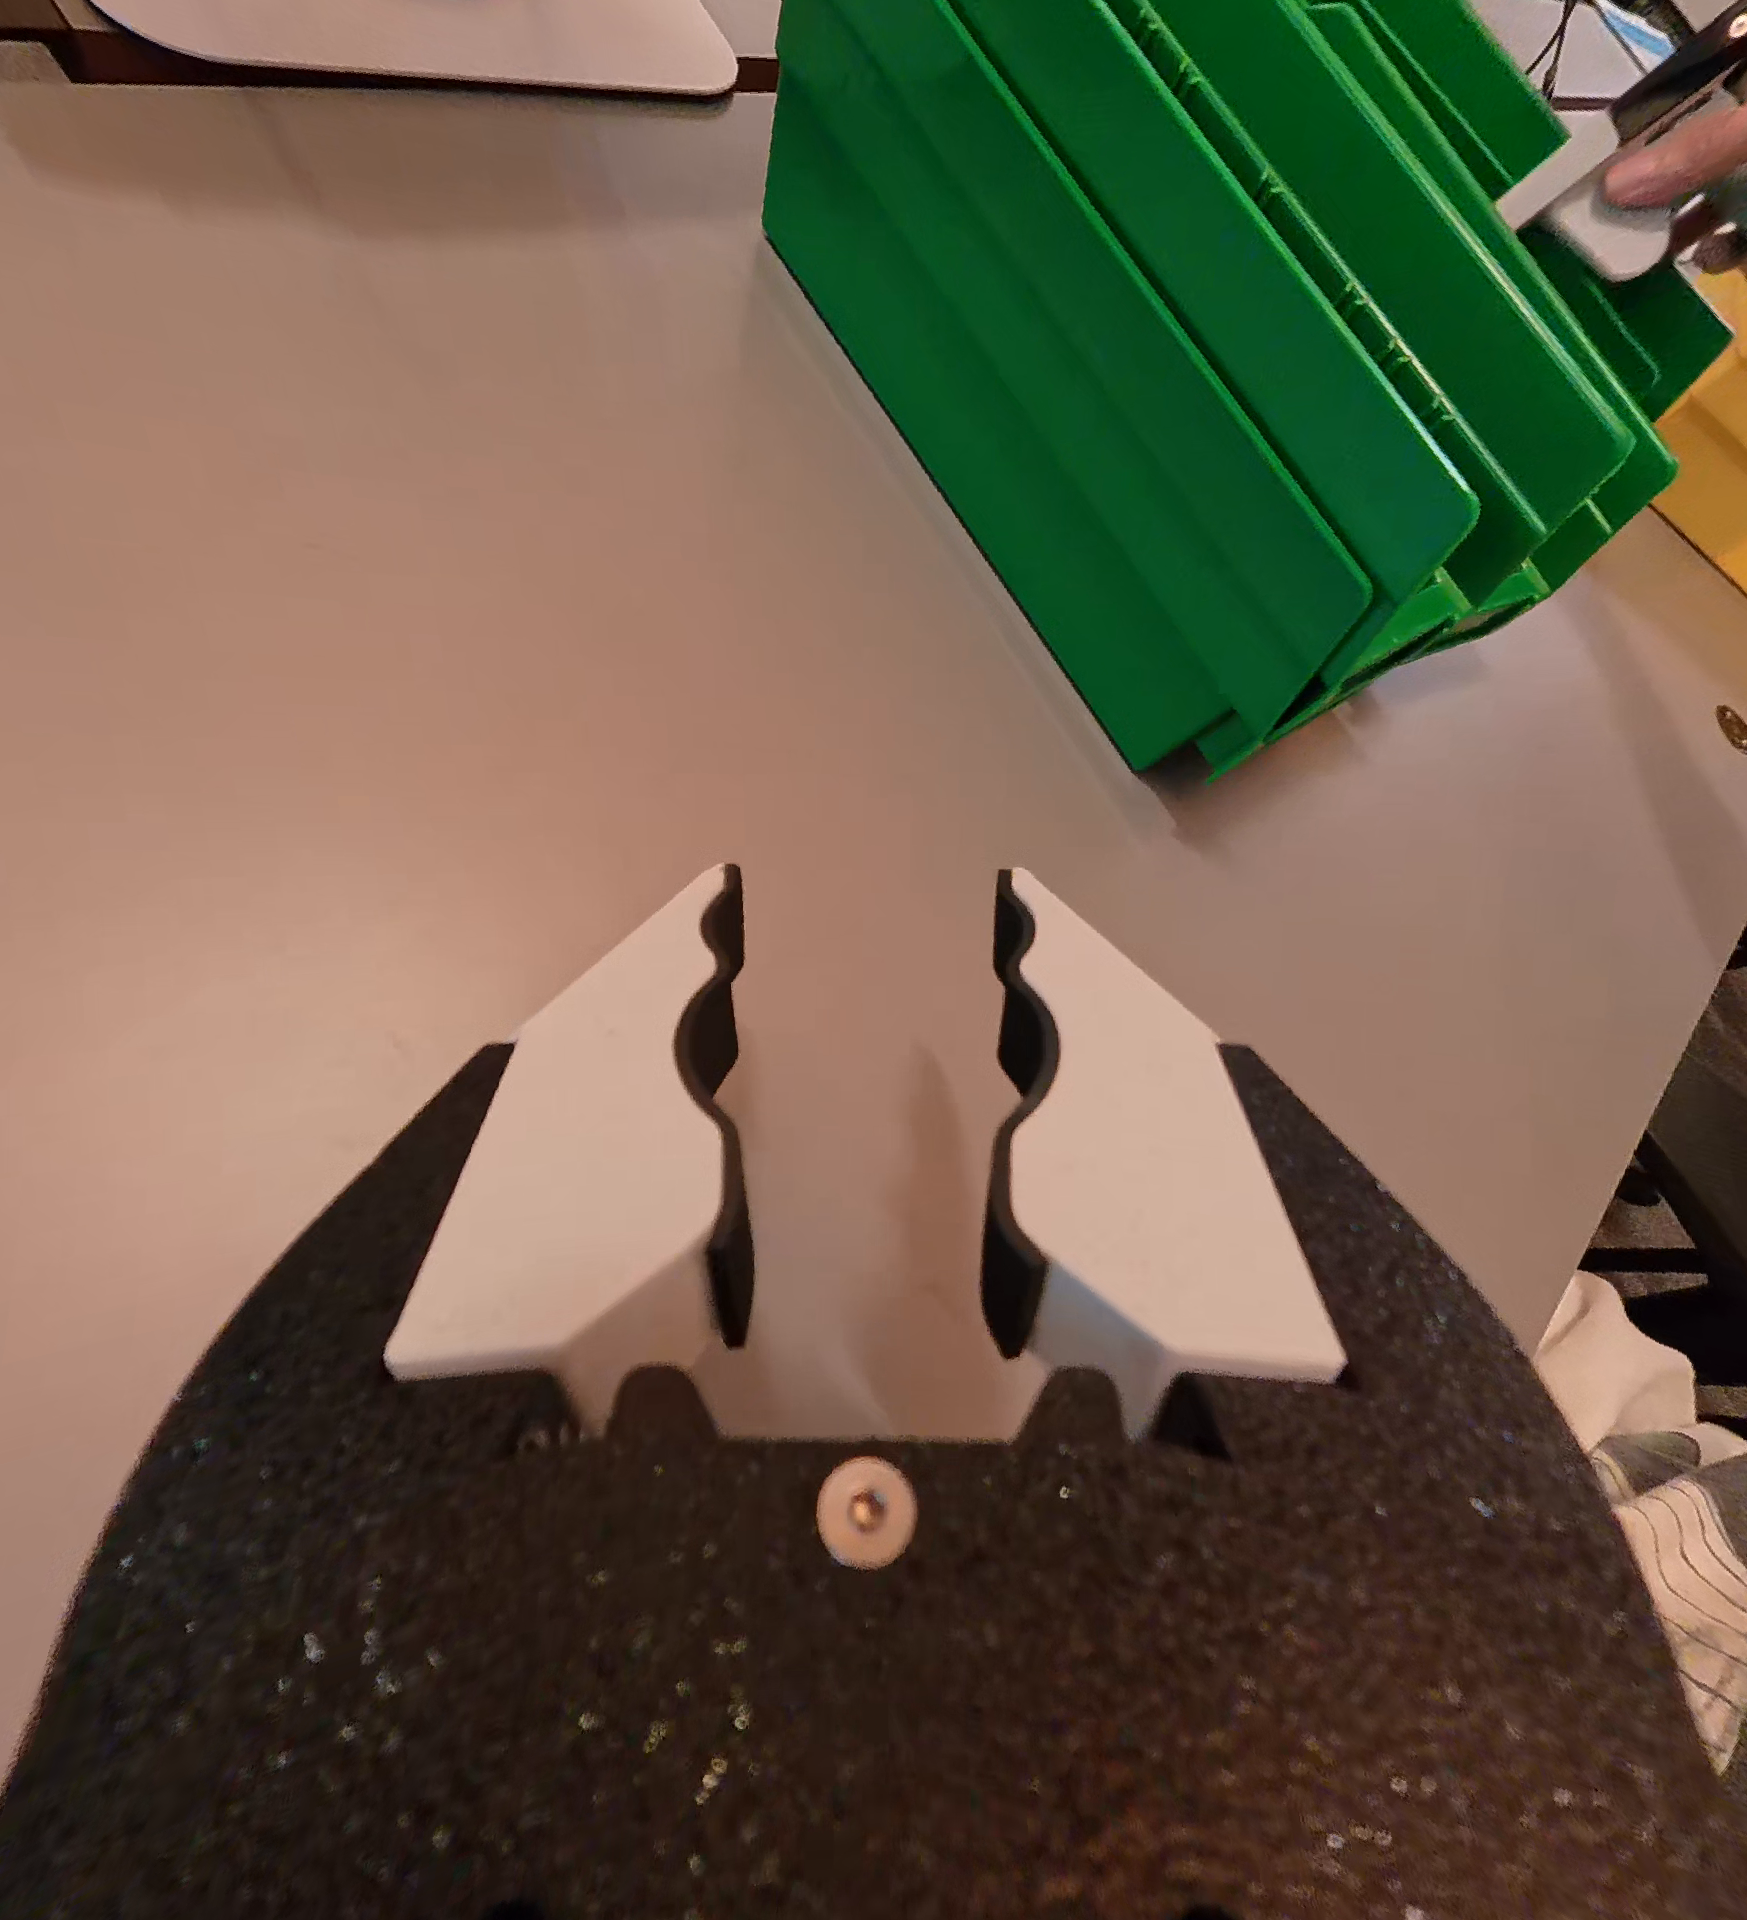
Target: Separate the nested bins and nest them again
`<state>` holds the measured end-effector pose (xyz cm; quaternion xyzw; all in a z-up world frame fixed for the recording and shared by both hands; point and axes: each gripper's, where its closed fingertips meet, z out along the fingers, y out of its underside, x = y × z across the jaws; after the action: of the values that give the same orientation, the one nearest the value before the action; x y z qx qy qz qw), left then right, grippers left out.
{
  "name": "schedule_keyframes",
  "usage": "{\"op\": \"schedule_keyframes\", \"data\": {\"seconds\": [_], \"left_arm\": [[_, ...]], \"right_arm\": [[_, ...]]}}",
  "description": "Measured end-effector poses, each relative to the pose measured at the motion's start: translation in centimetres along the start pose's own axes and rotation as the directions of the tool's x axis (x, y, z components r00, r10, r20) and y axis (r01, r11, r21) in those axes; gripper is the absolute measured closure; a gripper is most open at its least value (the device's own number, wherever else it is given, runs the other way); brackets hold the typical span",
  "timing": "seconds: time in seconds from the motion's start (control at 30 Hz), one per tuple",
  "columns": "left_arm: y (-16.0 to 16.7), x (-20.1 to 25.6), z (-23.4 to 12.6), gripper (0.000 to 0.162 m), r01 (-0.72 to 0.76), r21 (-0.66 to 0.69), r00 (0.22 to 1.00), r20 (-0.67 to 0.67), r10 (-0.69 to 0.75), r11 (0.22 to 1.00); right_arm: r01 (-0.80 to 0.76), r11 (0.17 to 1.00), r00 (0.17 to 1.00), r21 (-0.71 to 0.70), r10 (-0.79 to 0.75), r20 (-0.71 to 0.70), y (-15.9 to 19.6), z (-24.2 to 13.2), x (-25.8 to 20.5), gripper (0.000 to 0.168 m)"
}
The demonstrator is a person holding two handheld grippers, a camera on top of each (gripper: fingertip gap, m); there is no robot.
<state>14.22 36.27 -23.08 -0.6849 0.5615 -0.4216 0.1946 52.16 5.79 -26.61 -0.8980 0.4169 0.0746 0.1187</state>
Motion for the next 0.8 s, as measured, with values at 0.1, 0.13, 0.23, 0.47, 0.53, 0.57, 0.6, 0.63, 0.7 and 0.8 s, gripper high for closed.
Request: {"op": "schedule_keyframes", "data": {"seconds": [0.1, 0.13, 0.23, 0.47, 0.53, 0.57, 0.6, 0.63, 0.7, 0.8], "left_arm": [[0.0, 0.0, -0.1, 0.116, -0.007, -0.001, 1.000, 0.005, 0.007, 1.000], [0.0, -0.1, -0.1, 0.116, -0.006, 0.001, 1.000, 0.007, 0.006, 1.000], [0.0, -0.3, 0.0, 0.116, 0.007, 0.001, 1.000, 0.006, -0.007, 1.000], [0.4, 0.0, 0.7, 0.116, 0.001, -0.018, 1.000, 0.001, -0.001, 1.000], [0.5, 0.2, 0.9, 0.116, -0.007, -0.026, 1.000, 0.000, 0.007, 1.000], [0.5, 0.2, 1.0, 0.116, -0.011, -0.026, 1.000, 0.001, 0.011, 1.000], [0.4, 0.3, 1.0, 0.117, -0.015, -0.023, 1.000, 0.002, 0.015, 1.000], [0.3, 0.3, 1.0, 0.117, -0.017, -0.020, 1.000, 0.002, 0.017, 1.000], [0.3, 0.4, 1.0, 0.117, -0.019, -0.020, 1.000, 0.000, 0.019, 1.000], [0.6, 0.5, 1.2, 0.117, -0.020, -0.033, 1.000, -0.003, 0.020, 0.999]], "right_arm": [[0.043, 0.999, 0.998, 0.013, -0.042, -0.040, -0.2, -0.6, 0.8, 0.038], [0.040, 0.999, 0.999, 0.009, -0.040, -0.032, -0.1, -0.7, 0.8, 0.038], [0.046, 0.999, 0.998, 0.007, -0.046, -0.039, 0.0, -0.8, 1.0, 0.039], [0.055, 0.998, 0.993, -0.028, -0.057, -0.102, 0.2, -0.5, 1.0, 0.034], [0.059, 0.998, 0.994, -0.025, -0.061, -0.089, 0.1, -0.7, 0.8, 0.047], [0.056, 0.998, 0.995, -0.023, -0.057, -0.081, 0.1, -0.8, 0.7, 0.052], [0.042, 0.999, 0.996, -0.026, -0.044, -0.072, 0.3, -0.8, 0.7, 0.056], [0.023, 0.999, 0.998, -0.032, -0.025, -0.065, 0.4, -0.9, 0.7, 0.059], [0.003, 1.000, 0.999, -0.018, -0.004, -0.048, 0.3, -1.5, 0.6, 0.063], [-0.066, 0.997, 0.998, 0.031, 0.066, 0.015, -0.7, -4.3, -0.2, 0.066]]}}
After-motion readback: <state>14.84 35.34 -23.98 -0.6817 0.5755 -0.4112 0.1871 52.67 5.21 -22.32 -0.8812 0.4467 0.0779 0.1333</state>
